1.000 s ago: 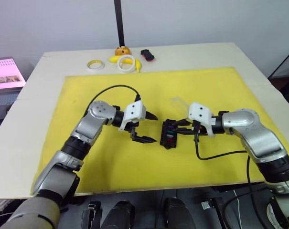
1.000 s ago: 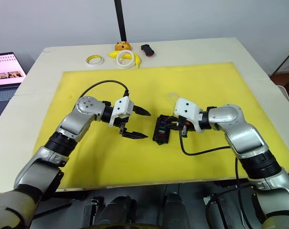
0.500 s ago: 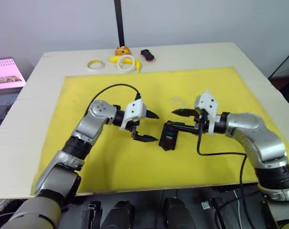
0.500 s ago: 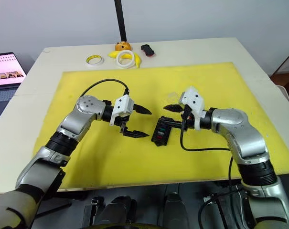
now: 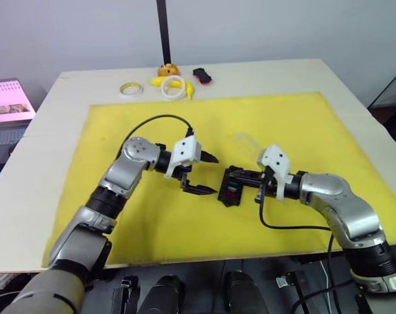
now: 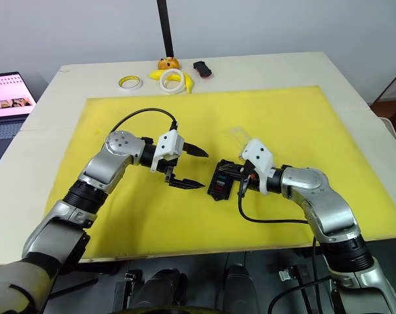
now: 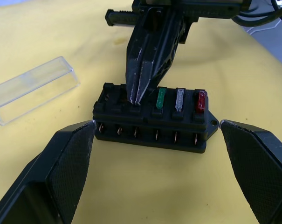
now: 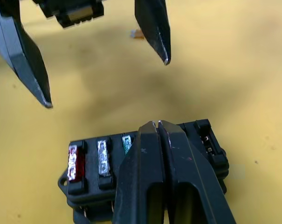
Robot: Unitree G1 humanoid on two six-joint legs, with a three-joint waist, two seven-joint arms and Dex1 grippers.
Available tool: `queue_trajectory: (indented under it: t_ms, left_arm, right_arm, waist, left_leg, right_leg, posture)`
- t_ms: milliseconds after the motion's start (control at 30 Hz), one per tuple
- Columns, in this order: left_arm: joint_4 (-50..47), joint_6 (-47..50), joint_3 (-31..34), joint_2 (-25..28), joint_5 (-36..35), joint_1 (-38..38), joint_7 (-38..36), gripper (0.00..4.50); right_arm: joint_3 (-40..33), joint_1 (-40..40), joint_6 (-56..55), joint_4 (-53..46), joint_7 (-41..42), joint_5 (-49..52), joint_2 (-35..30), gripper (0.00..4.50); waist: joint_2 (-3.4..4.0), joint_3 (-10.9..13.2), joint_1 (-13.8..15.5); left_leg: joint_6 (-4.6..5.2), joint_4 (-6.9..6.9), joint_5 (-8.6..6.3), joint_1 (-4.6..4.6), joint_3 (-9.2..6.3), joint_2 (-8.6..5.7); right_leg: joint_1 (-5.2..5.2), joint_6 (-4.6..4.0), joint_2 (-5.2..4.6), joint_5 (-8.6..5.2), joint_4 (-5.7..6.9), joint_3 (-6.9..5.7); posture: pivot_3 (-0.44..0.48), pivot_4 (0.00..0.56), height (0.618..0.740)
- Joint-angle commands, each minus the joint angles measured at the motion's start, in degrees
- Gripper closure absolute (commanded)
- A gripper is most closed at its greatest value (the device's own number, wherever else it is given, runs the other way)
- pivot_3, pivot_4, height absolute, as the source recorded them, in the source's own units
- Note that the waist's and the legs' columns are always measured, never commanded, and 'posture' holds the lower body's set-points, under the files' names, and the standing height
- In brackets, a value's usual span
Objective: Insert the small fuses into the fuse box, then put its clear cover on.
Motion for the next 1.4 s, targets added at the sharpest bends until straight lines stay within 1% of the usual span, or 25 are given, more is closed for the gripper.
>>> queue_trajectory:
  t_ms: [33, 233, 300, 400, 467, 567, 700, 767, 800, 867, 967, 1033, 1100, 1200, 1267, 1367, 1400]
  left_arm:
    - [-0.6, -0.2, 1.2, -0.2, 0.1, -1.0, 0.0, 0.00]
    - [-0.3, -0.5, 1.1, -0.5, 0.1, -0.8, 0.1, 0.00]
    - [-0.7, 0.3, 1.5, -0.4, -0.1, -0.4, 0.4, 0.00]
    - [-4.3, 5.1, 4.2, 1.1, -2.8, 2.2, 1.9, 0.00]
    - [-8.4, 11.7, 7.7, 2.9, -6.7, 5.1, 3.3, 0.00]
    - [-15.9, 23.9, 14.4, 6.8, -13.8, 10.5, 6.0, 0.00]
    - [-22.6, 36.6, 24.3, 16.8, -20.9, 21.2, 7.7, 0.00]
    - [-23.2, 40.5, 29.4, 20.7, -23.7, 25.8, 8.1, 0.00]
    - [-21.7, 41.5, 32.1, 22.6, -24.1, 27.9, 8.4, 0.00]
    - [-19.6, 41.6, 35.7, 25.2, -23.9, 30.7, 9.4, 0.00]
    - [-16.8, 39.3, 39.0, 28.3, -22.5, 33.7, 10.0, 0.00]
    - [-14.9, 38.1, 41.0, 30.2, -22.0, 35.5, 9.5, 0.00]
    - [-15.7, 40.2, 41.5, 30.7, -23.9, 35.7, 9.9, 0.00]
    - [-18.1, 44.9, 41.3, 30.3, -27.1, 34.5, 11.2, 0.00]
    - [-19.1, 49.8, 40.3, 28.9, -29.6, 32.1, 13.4, 0.00]
    - [-21.1, 58.0, 39.1, 25.6, -34.1, 27.4, 18.0, 0.00]
    - [-20.7, 61.6, 39.2, 23.4, -35.5, 25.0, 20.9, 0.00]
  right_arm:
    - [1.7, 1.4, 2.1, -0.7, -0.7, -1.0, -0.6, 4.42]
    - [1.1, 1.4, 2.7, -2.9, -1.0, 0.1, -0.4, 4.42]
    - [-0.5, 1.1, 2.0, -4.0, -1.8, 0.4, 0.0, 4.42]
    - [-7.4, 0.6, 3.6, -7.5, -3.9, 4.3, 0.0, 4.42]
    - [-13.9, 1.6, 8.2, -9.7, -4.3, 9.8, -0.9, 4.42]
    - [-23.8, 5.9, 13.2, -12.0, -3.1, 15.9, -4.3, 3.56]
    - [-36.3, 14.3, 14.5, -10.1, -1.3, 16.6, -10.1, 1.56]
    - [-40.9, 18.7, 13.4, -8.2, 0.8, 16.0, -12.4, 0.54]
    - [-43.0, 20.9, 12.6, -7.0, 1.8, 15.1, -13.4, 0.05]
    - [-45.9, 24.2, 11.1, -5.2, 3.3, 14.0, -14.7, 0.01]
    - [-48.5, 26.9, 10.1, -3.9, 4.1, 13.4, -15.9, 0.01]
    - [-49.5, 27.7, 9.8, -3.4, 4.5, 13.2, -16.4, 0.01]
    - [-49.0, 27.2, 10.4, -4.6, 4.0, 14.2, -16.5, 0.01]
    - [-46.9, 25.8, 11.3, -7.5, 2.9, 15.8, -16.3, 0.01]
    - [-44.0, 23.7, 12.2, -9.9, 1.8, 17.3, -16.0, 0.01]
    - [-38.8, 19.5, 13.7, -13.9, -0.1, 20.2, -15.5, 0.01]
    - [-36.4, 17.4, 14.4, -15.5, -1.2, 21.4, -15.1, 0.01]
  waist:
    - [0.00, 0.0, 0.0]
    - [0.00, 0.0, 0.0]
    - [0.00, 0.0, 0.0]
    - [0.00, 0.0, -0.1]
    - [0.00, 0.0, -0.2]
    - [0.00, 0.0, -0.1]
    - [0.02, 0.0, -0.1]
    - [0.03, 0.0, 0.0]
    - [0.03, 0.0, 0.2]
    - [0.03, 0.0, 0.3]
    - [0.04, 0.0, 0.5]
    - [0.05, 0.0, 0.5]
    - [0.06, 0.0, 0.5]
    - [0.06, 0.0, 0.9]
    - [0.06, 0.0, 1.2]
    - [0.06, 0.0, 1.4]
    - [0.06, 0.0, 1.3]
  left_leg:
    - [0.00, 0.00, 0.00, 0.01, 0.00, 0.00]
    - [0.00, 0.00, 0.00, 0.02, 0.00, 0.00]
    - [0.00, 0.00, 0.00, 0.01, 0.00, 0.00]
    - [0.00, -0.01, 0.00, 0.00, 0.00, 0.00]
    - [0.00, -0.03, 0.00, 0.00, 0.00, 0.03]
    - [0.00, -0.05, 0.00, -0.01, -0.02, 0.17]
    - [0.02, -0.07, -0.01, 0.03, -0.03, 0.19]
    - [0.02, -0.07, -0.01, 0.05, 0.00, 0.21]
    - [0.02, -0.05, -0.01, 0.10, 0.01, 0.22]
    - [0.03, -0.05, -0.02, 0.10, 0.01, 0.22]
    - [0.03, -0.04, -0.02, 0.12, 0.05, 0.22]
    - [0.03, -0.05, -0.02, 0.12, 0.07, 0.23]
    - [0.03, -0.10, -0.02, 0.13, 0.08, 0.26]
    - [0.03, -0.07, -0.02, 0.12, 0.10, 0.26]
    - [0.02, -0.06, -0.02, 0.12, 0.10, 0.26]
    - [0.02, 0.00, -0.02, 0.10, 0.10, 0.26]
    - [0.02, 0.00, -0.02, 0.10, 0.09, 0.26]
  right_leg:
    - [0.01, 0.00, 0.00, 0.00, 0.00, 0.00]
    - [0.01, 0.00, 0.00, 0.00, 0.00, 0.00]
    - [0.01, 0.00, 0.00, 0.00, 0.00, 0.00]
    - [0.00, 0.00, 0.00, 0.00, 0.00, 0.01]
    - [-0.03, 0.00, 0.00, 0.00, 0.01, 0.02]
    - [-0.06, 0.00, 0.01, 0.00, 0.05, 0.02]
    - [-0.04, 0.00, 0.02, 0.00, 0.08, 0.04]
    - [-0.03, 0.00, 0.03, 0.00, 0.07, 0.06]
    - [0.04, 0.00, 0.04, 0.00, 0.07, 0.06]
    - [0.06, -0.01, 0.04, 0.00, 0.05, 0.05]
    - [0.11, -0.01, 0.03, 0.00, 0.01, 0.06]
    - [0.11, -0.01, 0.03, 0.00, -0.01, 0.07]
    - [0.08, -0.01, 0.04, 0.00, -0.02, 0.07]
    - [0.10, -0.01, 0.02, 0.00, -0.03, 0.08]
    - [0.10, -0.01, 0.02, 0.00, -0.03, 0.09]
    - [0.11, -0.01, 0.02, 0.00, -0.01, 0.08]
    - [0.11, -0.01, 0.02, 0.00, -0.01, 0.08]
  posture:
    - [0.000, 0.150, 0.740]
    - [0.000, 0.150, 0.740]
    - [0.000, 0.150, 0.740]
    - [0.000, 0.150, 0.740]
    - [0.000, 0.150, 0.740]
    - [0.000, 0.150, 0.740]
    - [0.000, 0.150, 0.740]
    - [0.000, 0.150, 0.740]
    - [0.000, 0.150, 0.740]
    - [0.000, 0.150, 0.740]
    - [0.000, 0.150, 0.740]
    - [0.000, 0.150, 0.740]
    - [0.000, 0.150, 0.740]
    - [0.000, 0.150, 0.740]
    - [0.000, 0.150, 0.740]
    - [0.000, 0.150, 0.740]
    - [0.000, 0.150, 0.740]
